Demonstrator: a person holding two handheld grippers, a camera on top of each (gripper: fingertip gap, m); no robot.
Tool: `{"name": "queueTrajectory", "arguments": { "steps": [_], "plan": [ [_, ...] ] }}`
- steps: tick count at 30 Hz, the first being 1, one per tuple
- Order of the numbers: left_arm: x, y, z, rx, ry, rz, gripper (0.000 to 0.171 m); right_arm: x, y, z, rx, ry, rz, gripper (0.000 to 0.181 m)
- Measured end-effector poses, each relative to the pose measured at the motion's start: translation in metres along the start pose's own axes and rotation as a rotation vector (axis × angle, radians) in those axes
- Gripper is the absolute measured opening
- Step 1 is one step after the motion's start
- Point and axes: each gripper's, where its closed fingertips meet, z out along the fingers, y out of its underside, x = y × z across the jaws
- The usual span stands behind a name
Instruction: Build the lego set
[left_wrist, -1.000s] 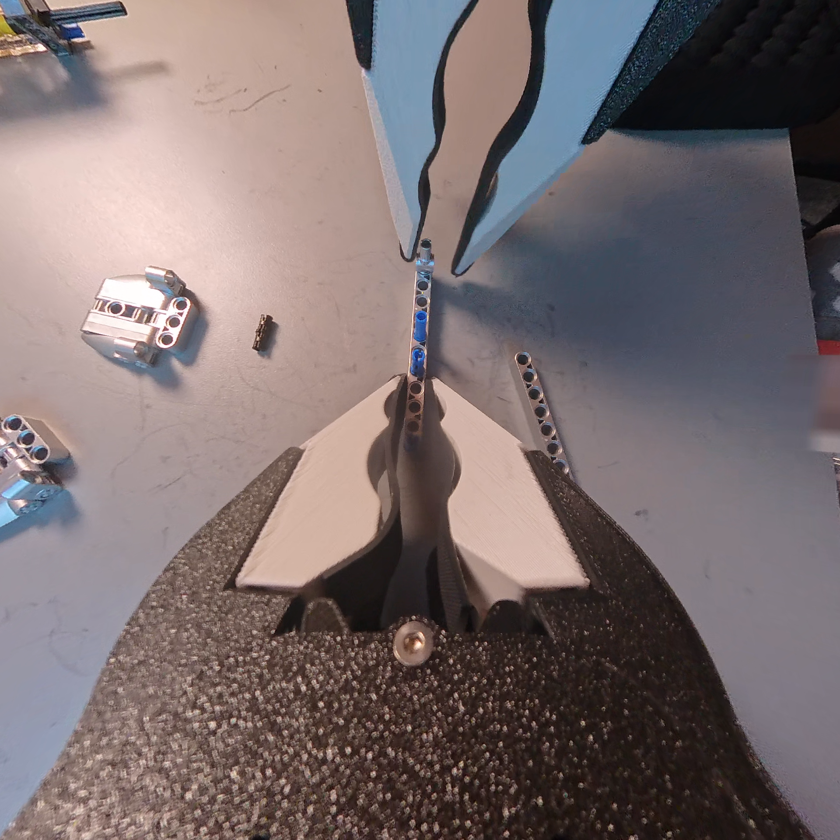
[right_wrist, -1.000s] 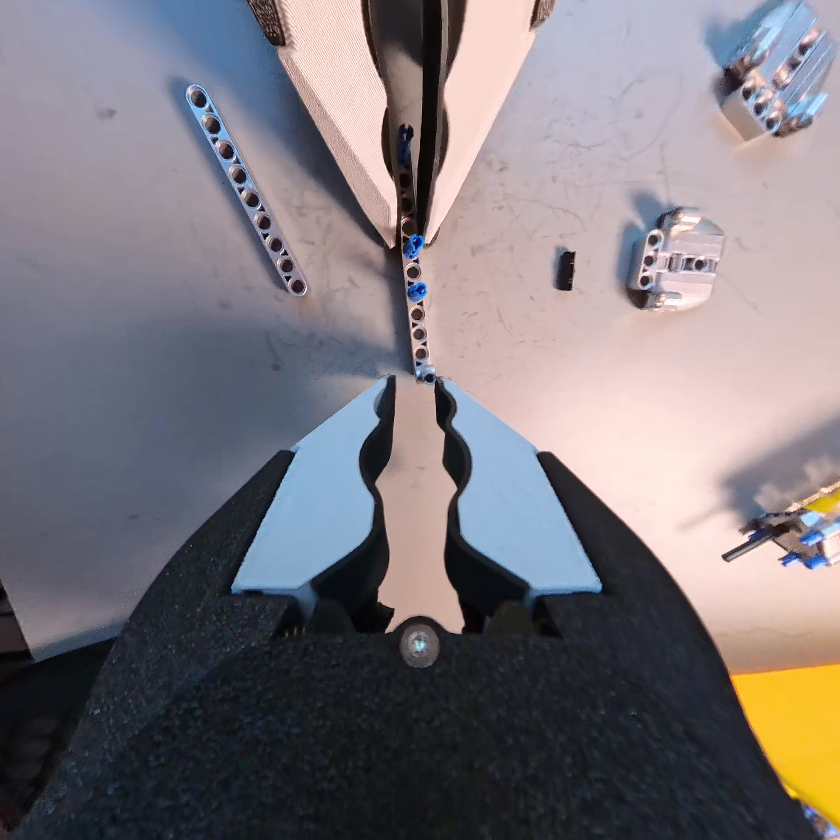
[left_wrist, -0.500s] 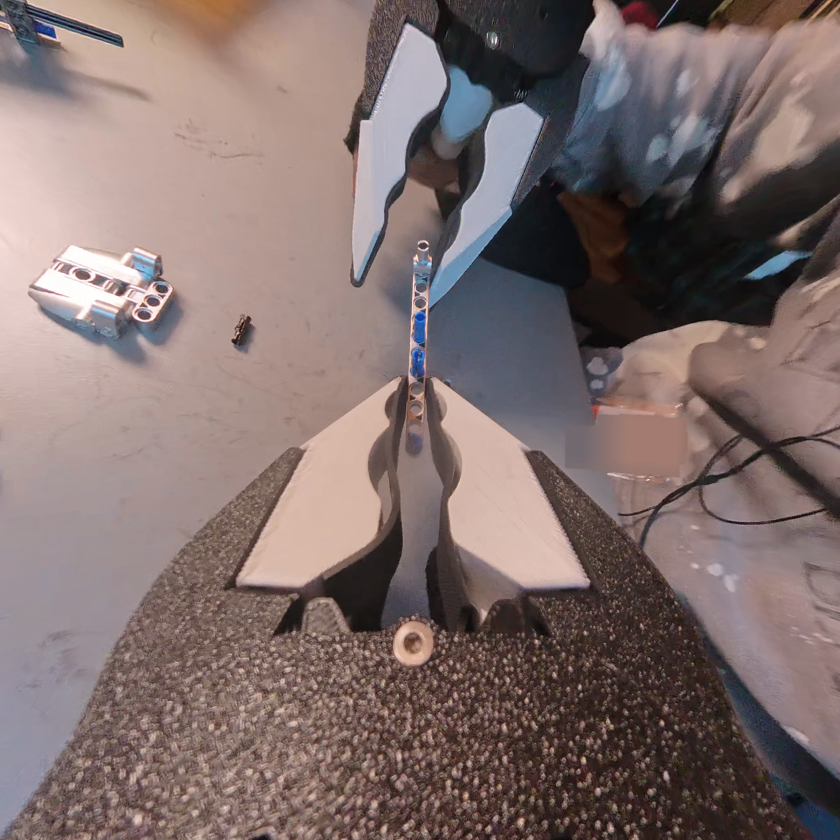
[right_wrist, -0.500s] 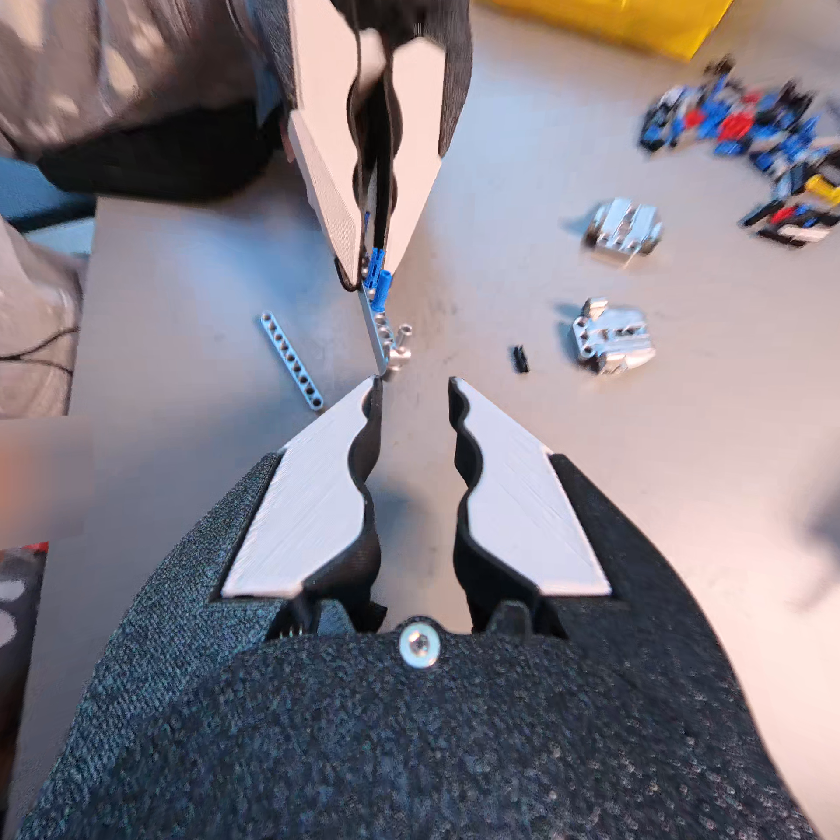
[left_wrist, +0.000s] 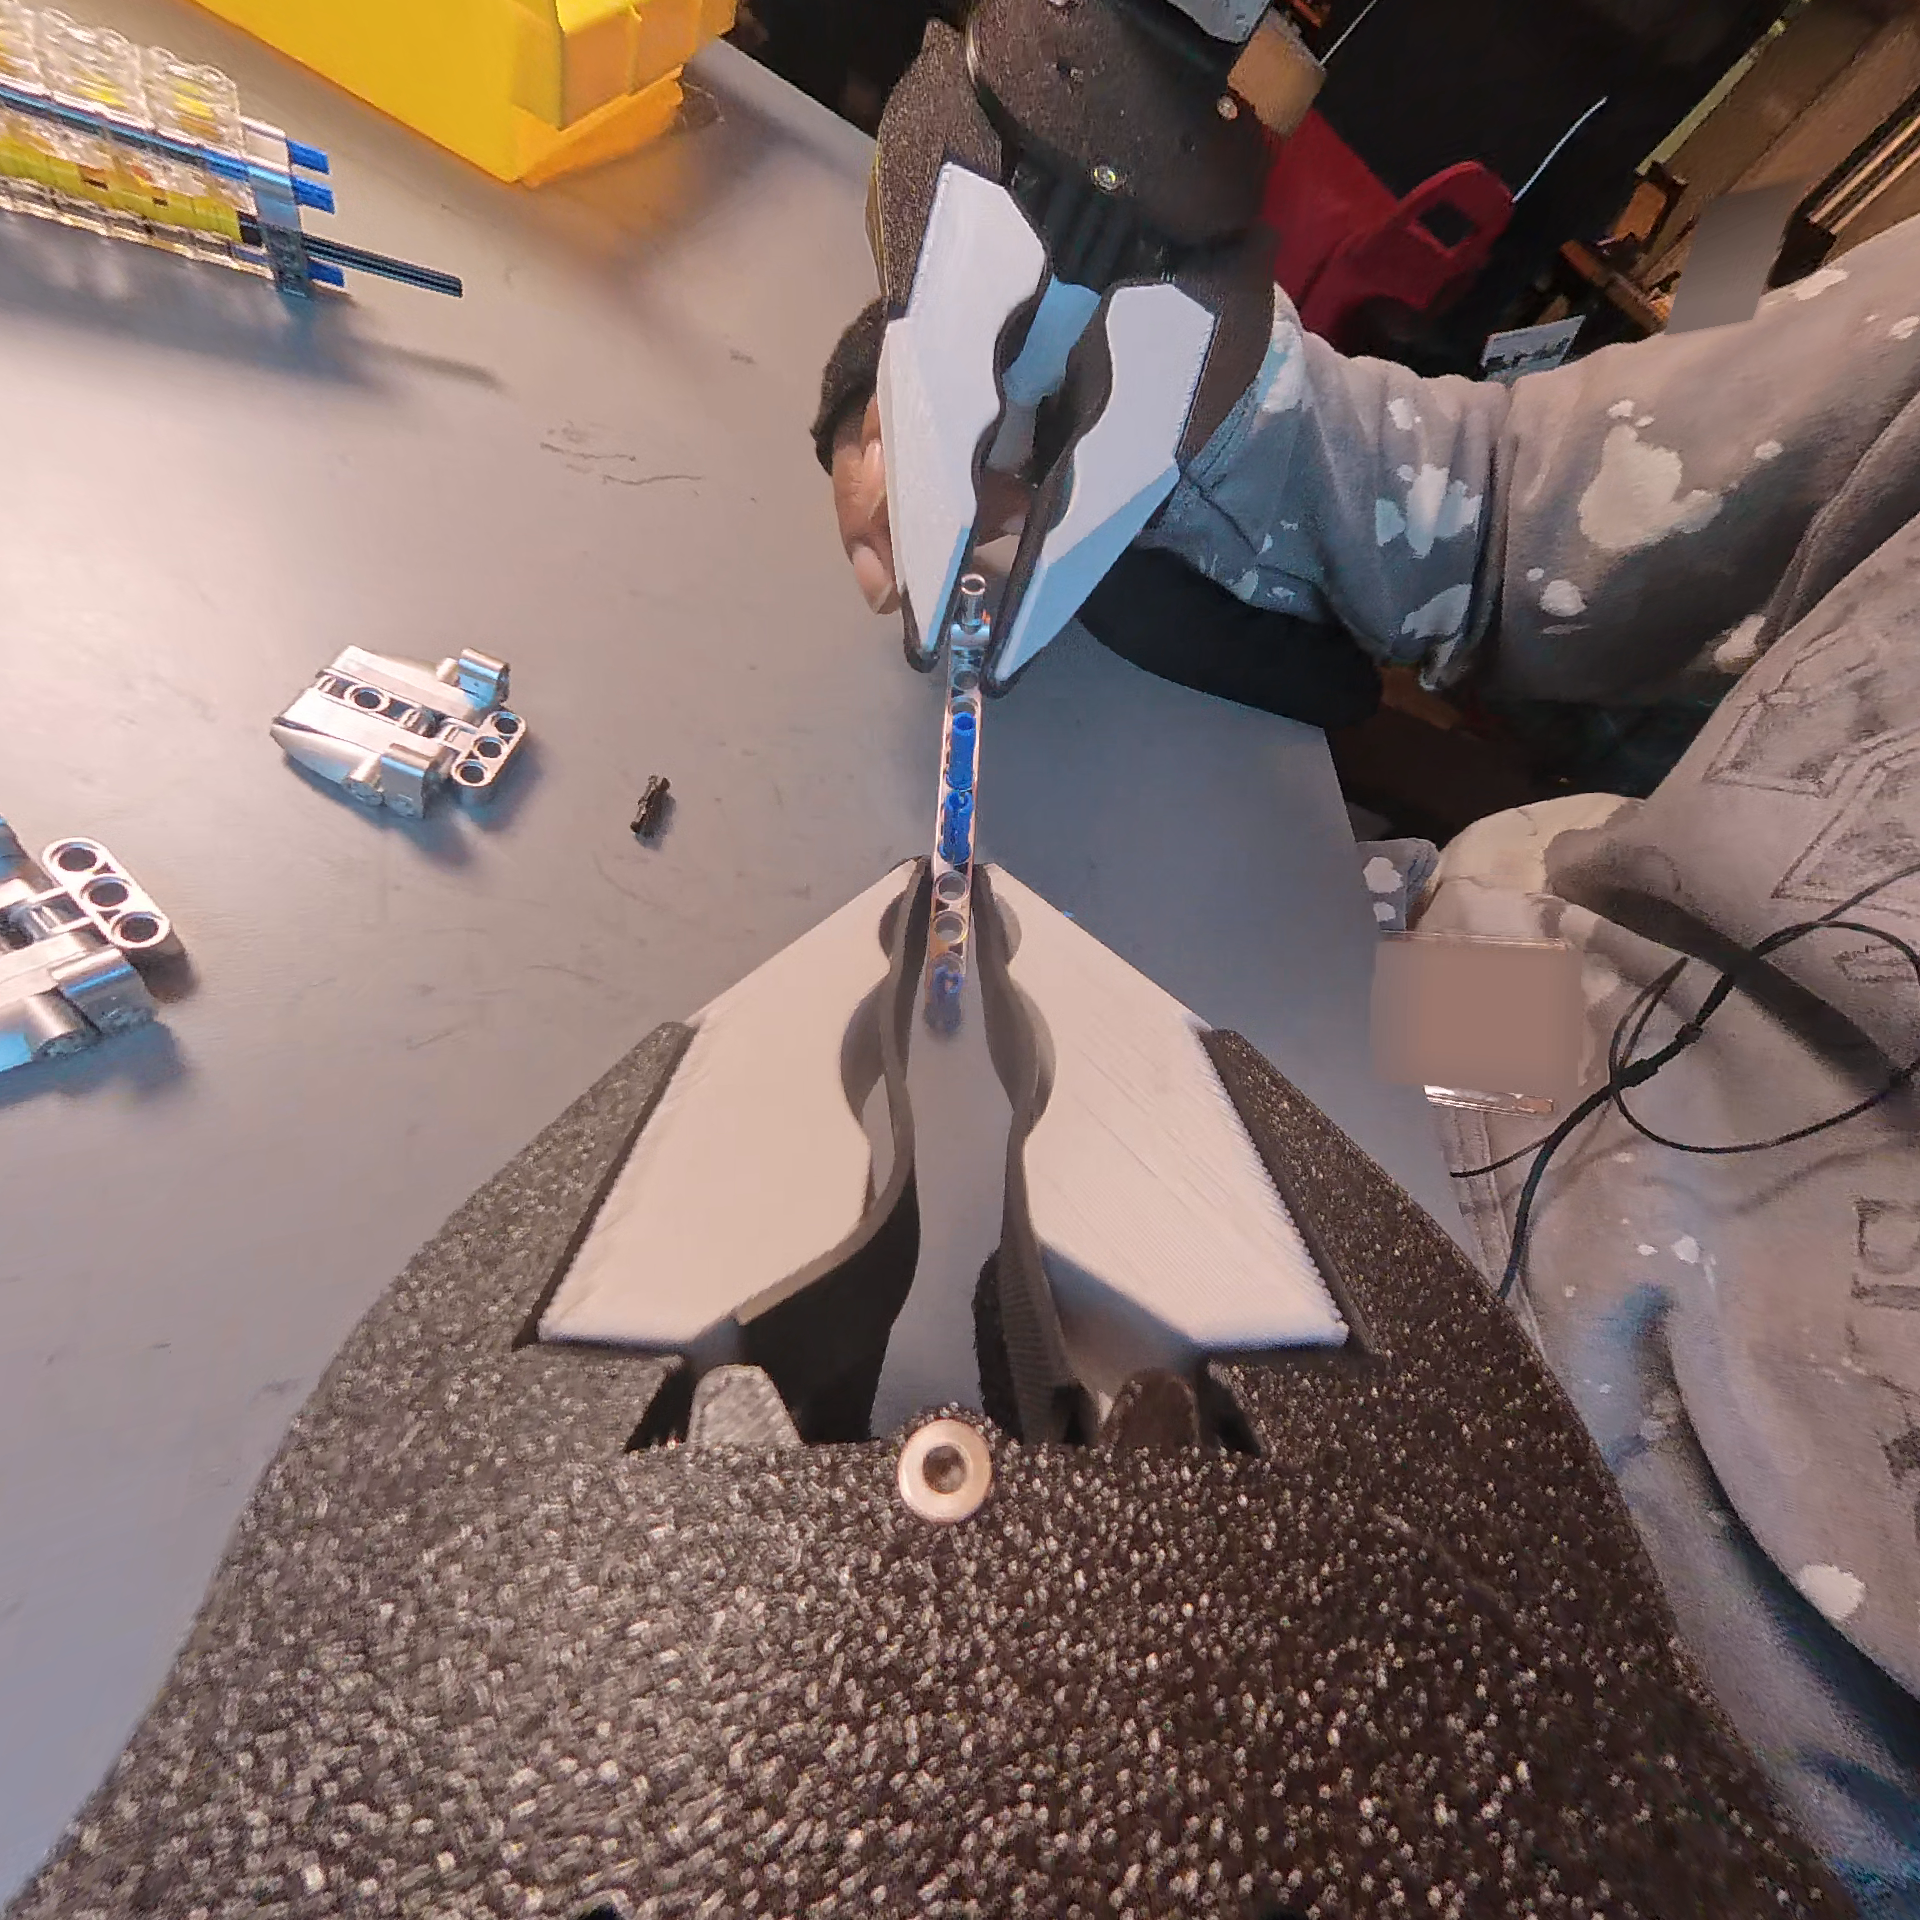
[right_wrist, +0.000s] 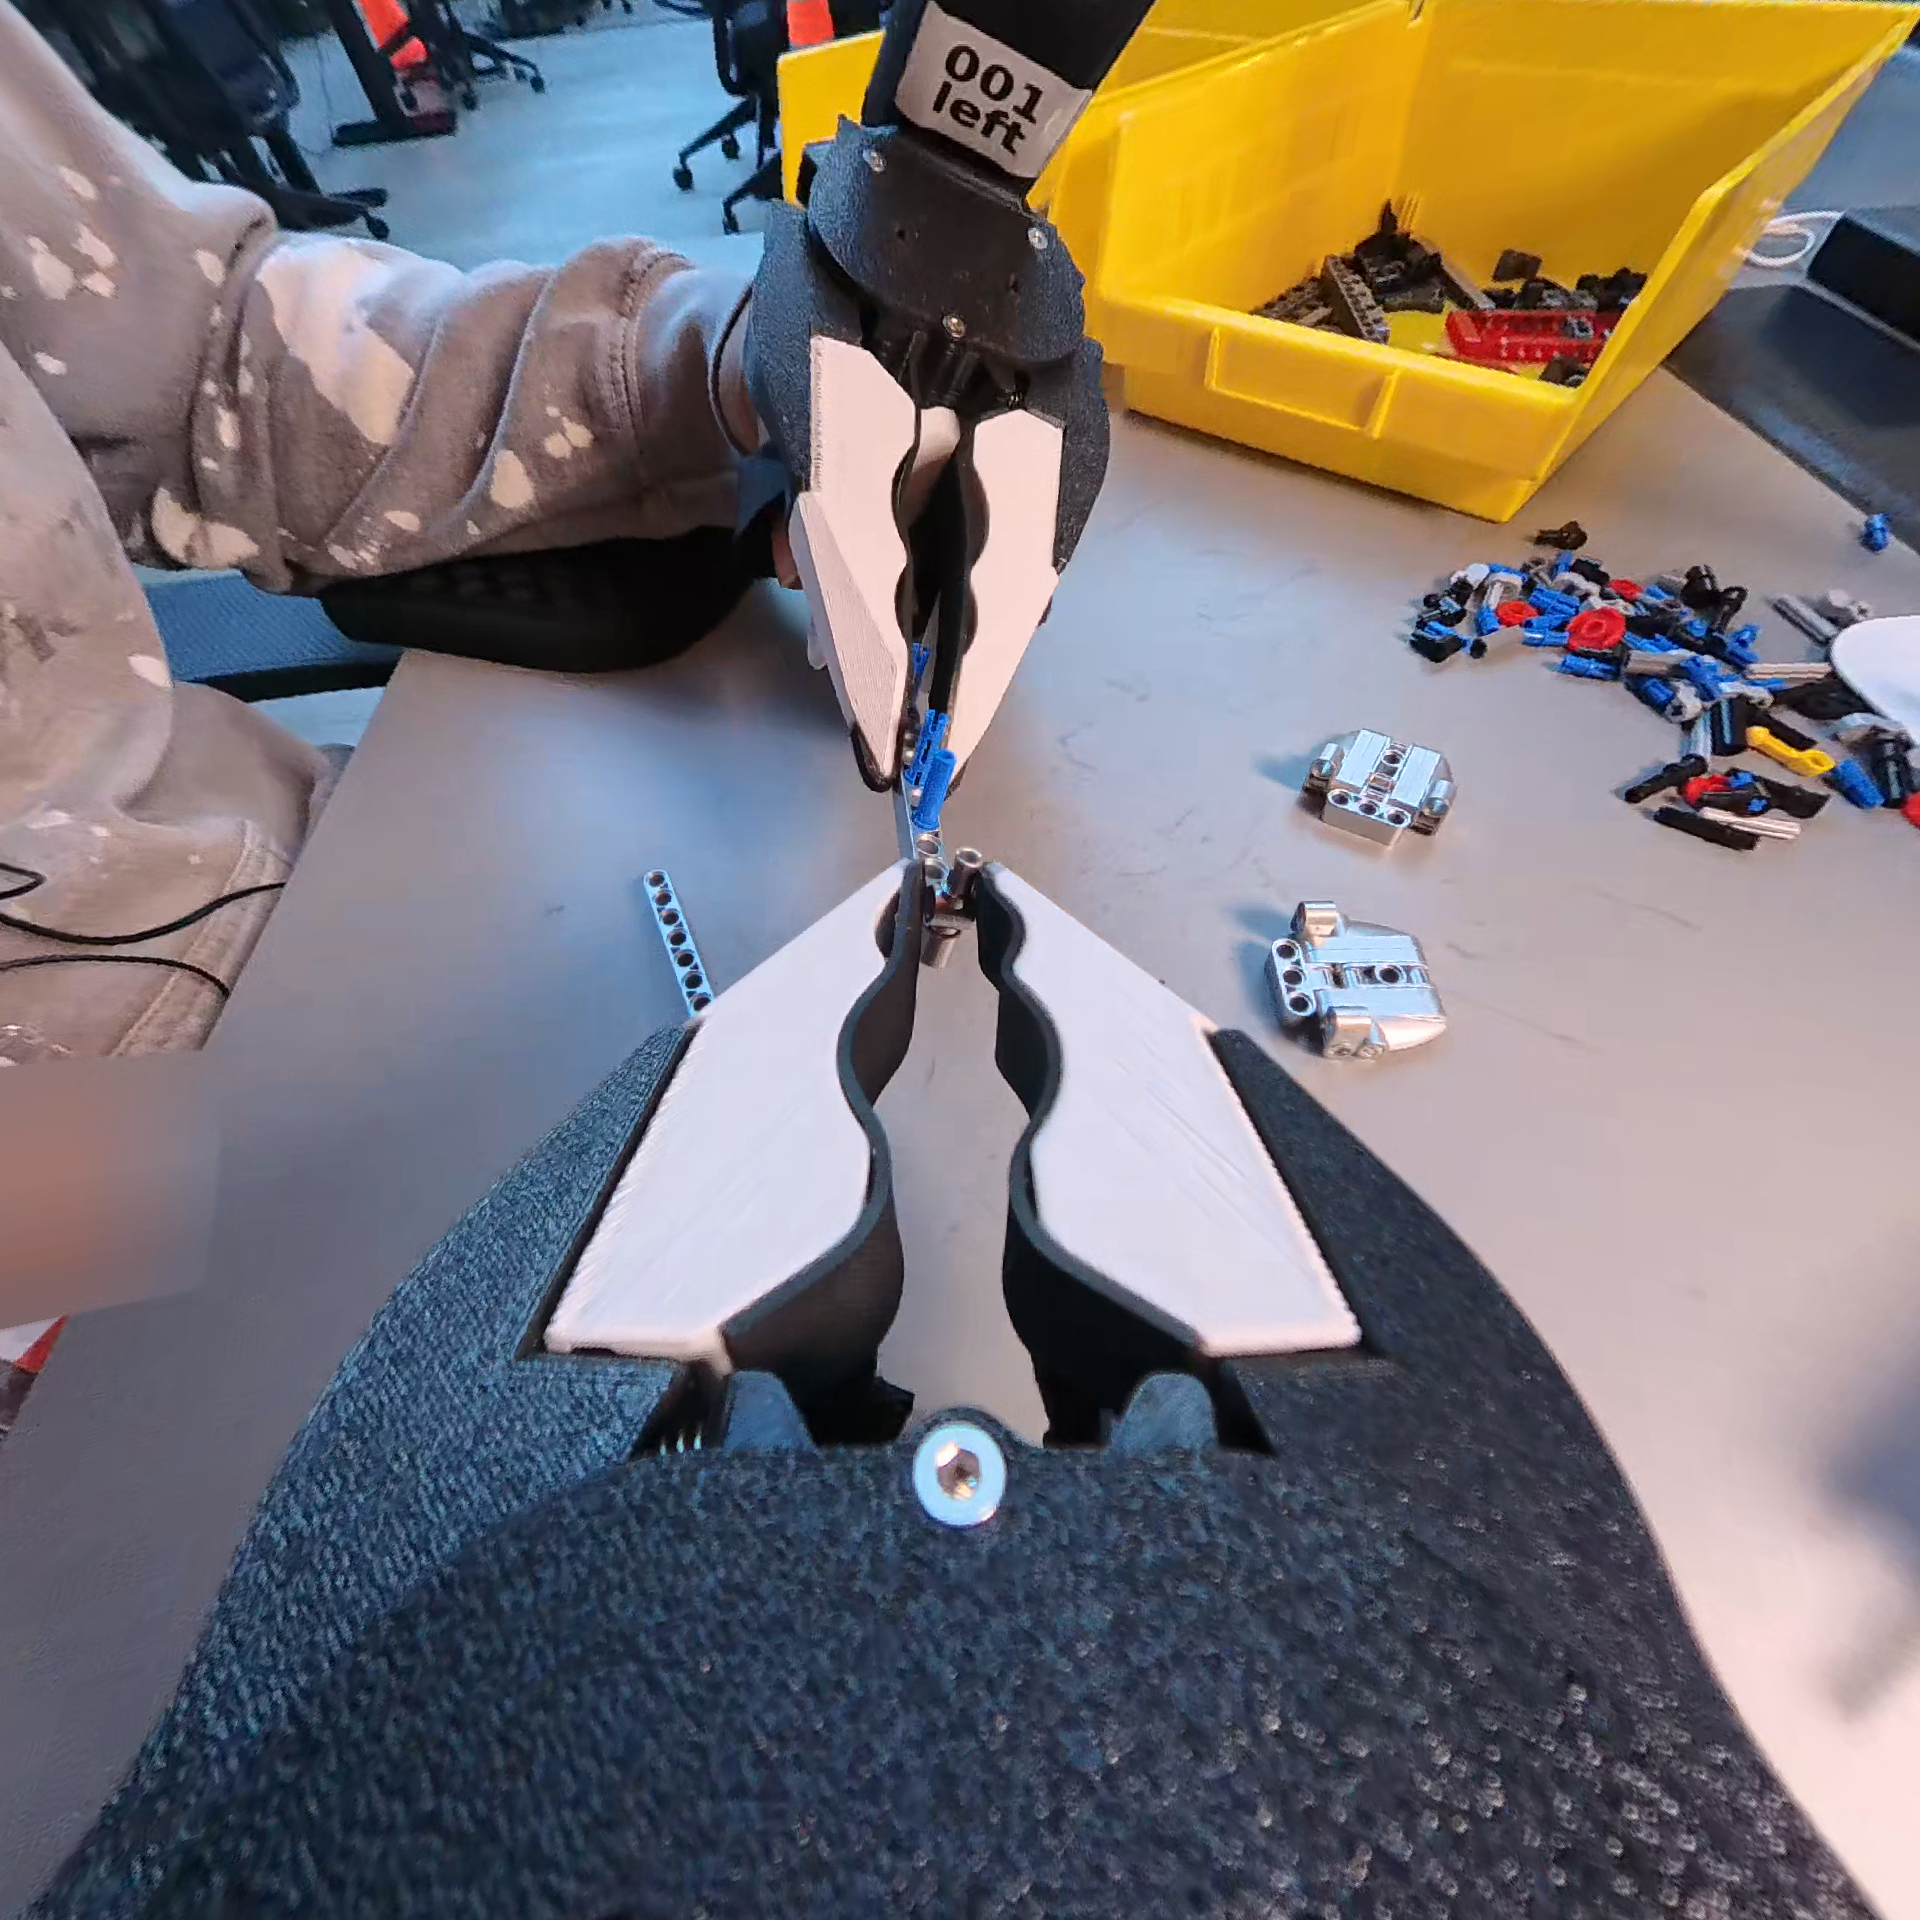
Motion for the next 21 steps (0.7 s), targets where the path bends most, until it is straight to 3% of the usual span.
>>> {"name": "queueTrajectory", "arguments": {
  "steps": [21],
  "plan": [
    [-0.012,-0.003,0.003,-0.009,-0.15,0.119,0.005,0.017,0.002,-0.007,0.004,0.159,-0.008,0.003]
  ]
}}
